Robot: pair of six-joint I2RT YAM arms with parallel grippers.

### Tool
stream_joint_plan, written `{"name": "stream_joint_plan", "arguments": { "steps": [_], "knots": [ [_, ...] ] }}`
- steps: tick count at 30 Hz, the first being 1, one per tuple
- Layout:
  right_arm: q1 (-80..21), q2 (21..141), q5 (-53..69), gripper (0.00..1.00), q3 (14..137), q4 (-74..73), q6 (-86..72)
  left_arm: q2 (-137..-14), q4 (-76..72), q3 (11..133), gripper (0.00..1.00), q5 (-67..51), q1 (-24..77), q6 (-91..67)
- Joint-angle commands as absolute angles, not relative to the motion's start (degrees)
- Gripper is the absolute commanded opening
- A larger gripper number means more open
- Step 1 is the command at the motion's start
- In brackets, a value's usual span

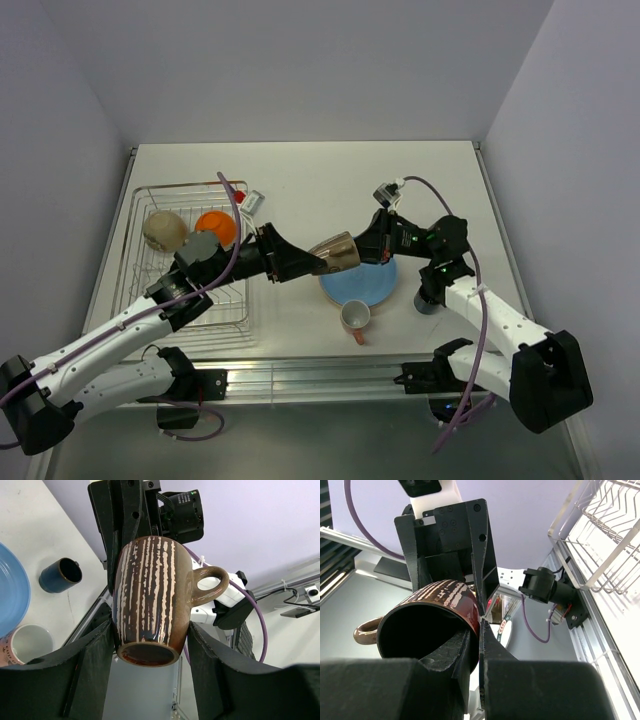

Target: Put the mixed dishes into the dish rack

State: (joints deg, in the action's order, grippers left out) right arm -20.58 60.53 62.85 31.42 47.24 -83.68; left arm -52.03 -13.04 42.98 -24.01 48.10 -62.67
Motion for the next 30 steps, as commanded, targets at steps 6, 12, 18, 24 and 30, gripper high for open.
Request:
{"name": "stream_joint_plan", "arguments": {
  "steps": [6,12,18,24,30],
  "knots": [
    [-20.39,62.4,62.84,0.01,30.85,55.02,-86.66,-50.01,-20.65,43.77,0.0,-21.45,48.96,-63.02],
    [-20.39,63.45,63.1,0.5,31.11,55.63,-86.57,-49.92,-21.88,42.45,0.0,-21.71,48.96,-64.07],
    [-20.39,63.98,63.19,0.74,31.29,56.07,-86.57,-49.57,-21.19,41.75,0.0,-21.45,48.96,-64.25],
    [-18.11,62.85,62.75,0.8,29.71,54.85,-85.87,-47.73,-10.9,45.52,0.0,-16.8,48.78,-59.6],
    [-9.07,59.77,61.79,0.81,28.92,32.38,-70.96,-43.86,12.01,53.07,0.0,-8.53,44.58,-53.28]
  ]
}}
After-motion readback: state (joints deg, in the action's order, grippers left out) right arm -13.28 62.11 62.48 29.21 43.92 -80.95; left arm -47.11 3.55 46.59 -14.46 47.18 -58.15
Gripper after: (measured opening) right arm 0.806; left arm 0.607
